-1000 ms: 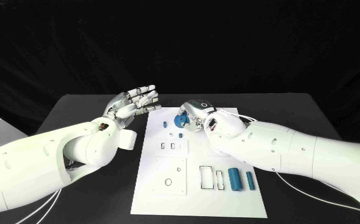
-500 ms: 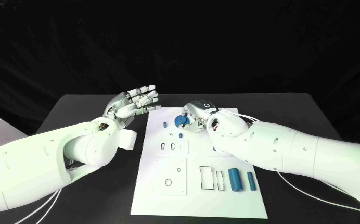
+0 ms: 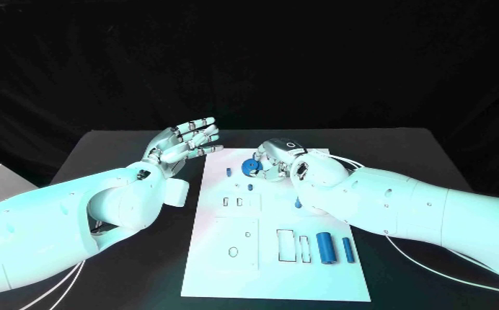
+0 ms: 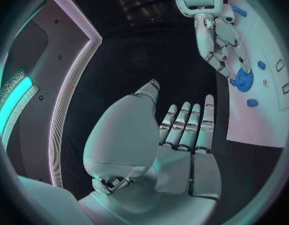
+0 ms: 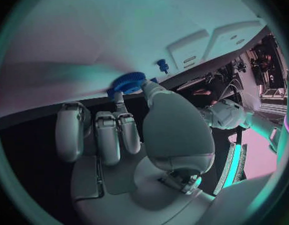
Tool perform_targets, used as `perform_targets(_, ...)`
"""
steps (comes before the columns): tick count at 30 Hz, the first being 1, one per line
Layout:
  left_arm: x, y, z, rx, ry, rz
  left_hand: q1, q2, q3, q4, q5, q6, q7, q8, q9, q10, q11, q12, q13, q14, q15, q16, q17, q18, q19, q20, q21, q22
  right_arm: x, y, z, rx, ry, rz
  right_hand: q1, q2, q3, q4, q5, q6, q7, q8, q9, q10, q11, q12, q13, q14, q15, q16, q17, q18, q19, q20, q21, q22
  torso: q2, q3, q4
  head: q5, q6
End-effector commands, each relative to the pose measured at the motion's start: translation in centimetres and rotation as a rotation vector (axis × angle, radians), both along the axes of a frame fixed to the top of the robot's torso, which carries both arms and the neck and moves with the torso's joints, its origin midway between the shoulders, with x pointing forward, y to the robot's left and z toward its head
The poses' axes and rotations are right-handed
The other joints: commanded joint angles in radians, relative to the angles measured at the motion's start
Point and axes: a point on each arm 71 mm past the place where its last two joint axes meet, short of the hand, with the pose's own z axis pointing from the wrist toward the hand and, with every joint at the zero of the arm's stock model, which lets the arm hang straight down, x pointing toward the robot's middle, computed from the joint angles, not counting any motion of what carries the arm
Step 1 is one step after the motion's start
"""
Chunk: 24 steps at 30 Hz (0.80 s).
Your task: Assemble the parts on the task board
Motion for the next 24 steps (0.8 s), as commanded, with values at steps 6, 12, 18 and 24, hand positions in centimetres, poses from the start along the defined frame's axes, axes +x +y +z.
perform_targets(6, 0.1, 0.1, 0.1, -0.002, -0.012, -0.005, 0.0, 0.01, 0.006, 0.0, -0.003, -0.002, 0.112, 0.0, -0.002, -0.001, 0.001, -0.003, -0.001, -0.011, 0.001, -0.005, -0.002, 0.01, -0.008, 0.0, -0.004, -0.001, -0.8, -2.4, 0.9, 0.113, -0.058, -0.025, 0.005, 0.01, -0.006, -0.004, 0.029, 0.011, -0.003, 0.004, 0.0, 0.108, -0.005, 0.004, 0.263, 0.104, -0.005, 0.005, 0.263, -0.013, 0.011, -0.003, 0.013, 0.061, -0.003, 0.001, -0.0045, 0.001, 0.002)
perform_targets(12, 0.4, 0.6, 0.0, 0.003, -0.013, 0.008, 0.0, 0.01, 0.006, 0.0, -0.003, -0.002, 0.112, 0.0, -0.002, -0.001, 0.001, -0.003, -0.001, -0.011, 0.001, -0.005, -0.002, 0.01, -0.008, 0.0, -0.004, -0.001, -1.2, -5.6, 3.1, 0.198, -0.043, -0.064, 0.029, -0.003, -0.004, -0.014, 0.036, 0.005, -0.001, -0.001, -0.001, 0.108, -0.004, 0.004, 0.263, 0.104, -0.006, 0.005, 0.263, -0.011, 0.006, -0.004, 0.002, 0.053, -0.008, 0.0036, -0.0142, 0.003, 0.009)
perform_targets(18, 0.7, 0.9, -0.1, 0.004, -0.018, 0.015, 0.0, 0.009, 0.006, 0.0, -0.003, -0.002, 0.112, 0.0, -0.002, -0.001, 0.001, -0.003, -0.001, -0.01, 0.002, -0.005, -0.002, 0.009, -0.008, 0.0, -0.004, -0.001, -1.6, -10.2, 4.9, 0.264, 0.038, -0.06, 0.106, -0.017, 0.007, -0.039, -0.005, 0.003, 0.002, -0.009, -0.002, 0.108, -0.001, 0.004, 0.263, 0.102, -0.004, 0.004, 0.255, -0.004, -0.01, -0.003, -0.031, 0.029, -0.02, 0.0089, -0.0289, 0.0, 0.016)
perform_targets(24, 0.8, 0.9, -0.1, -0.001, -0.024, 0.011, -0.004, 0.001, 0.001, 0.0, -0.004, 0.001, 0.112, 0.001, -0.001, 0.002, 0.0, -0.003, 0.0, 0.0, 0.001, -0.004, 0.0, 0.01, -0.007, 0.0, -0.004, -0.001, -2.4, -14.4, 5.4, 0.297, 0.052, -0.024, 0.21, -0.049, 0.01, -0.099, -0.01, 0.02, 0.002, -0.007, -0.001, 0.108, -0.001, 0.004, 0.263, 0.104, -0.006, 0.005, 0.263, -0.008, -0.002, -0.004, -0.015, 0.047, -0.023, 0.0131, -0.0363, -0.014, 0.013)
